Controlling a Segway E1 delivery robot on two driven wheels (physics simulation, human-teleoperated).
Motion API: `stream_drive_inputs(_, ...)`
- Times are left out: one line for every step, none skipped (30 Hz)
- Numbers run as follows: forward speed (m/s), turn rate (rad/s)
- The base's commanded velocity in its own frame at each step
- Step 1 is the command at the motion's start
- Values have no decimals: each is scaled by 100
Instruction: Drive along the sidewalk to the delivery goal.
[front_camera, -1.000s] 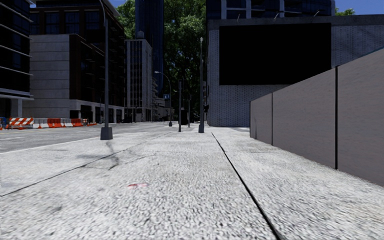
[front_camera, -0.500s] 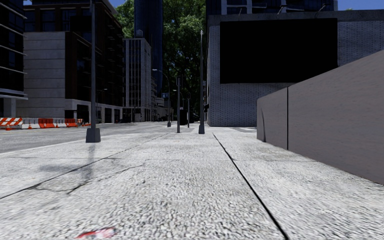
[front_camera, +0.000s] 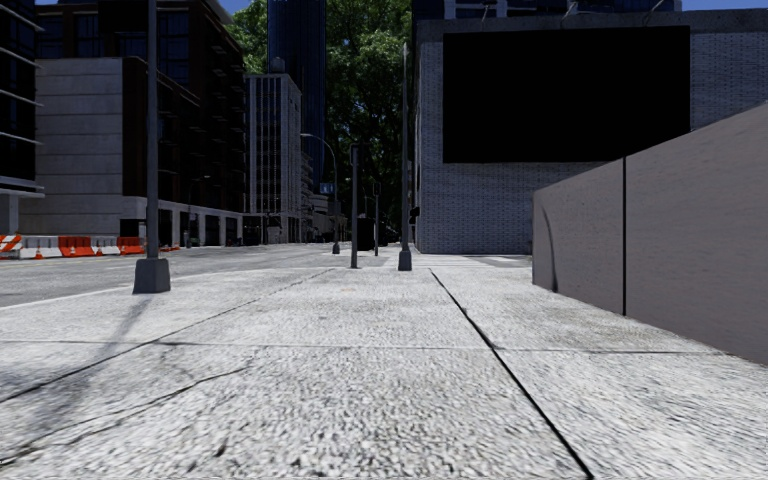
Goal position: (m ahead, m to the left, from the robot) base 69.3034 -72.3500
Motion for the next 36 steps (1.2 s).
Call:
stream_drive_inputs(200, -66)
stream_drive_inputs(200, -120)
stream_drive_inputs(200, -120)
stream_drive_inputs(200, -120)
stream_drive_inputs(200, -120)
stream_drive_inputs(200, -117)
stream_drive_inputs(200, 0)
stream_drive_inputs(200, 0)
stream_drive_inputs(200, 0)
stream_drive_inputs(200, 0)
stream_drive_inputs(200, 0)
stream_drive_inputs(200, 0)
stream_drive_inputs(200, 0)
stream_drive_inputs(200, 0)
stream_drive_inputs(200, 0)
stream_drive_inputs(200, 0)
stream_drive_inputs(200, 0)
stream_drive_inputs(200, 0)
stream_drive_inputs(200, 0)
stream_drive_inputs(200, 0)
stream_drive_inputs(200, 0)
stream_drive_inputs(200, -32)
stream_drive_inputs(200, -50)
stream_drive_inputs(200, -50)
stream_drive_inputs(200, -77)
stream_drive_inputs(200, -97)
stream_drive_inputs(200, -109)
stream_drive_inputs(200, -120)
stream_drive_inputs(200, -120)
stream_drive_inputs(200, -120)
stream_drive_inputs(200, -46)
stream_drive_inputs(200, -4)
stream_drive_inputs(200, -2)
stream_drive_inputs(200, -1)
stream_drive_inputs(200, 0)
stream_drive_inputs(200, 0)
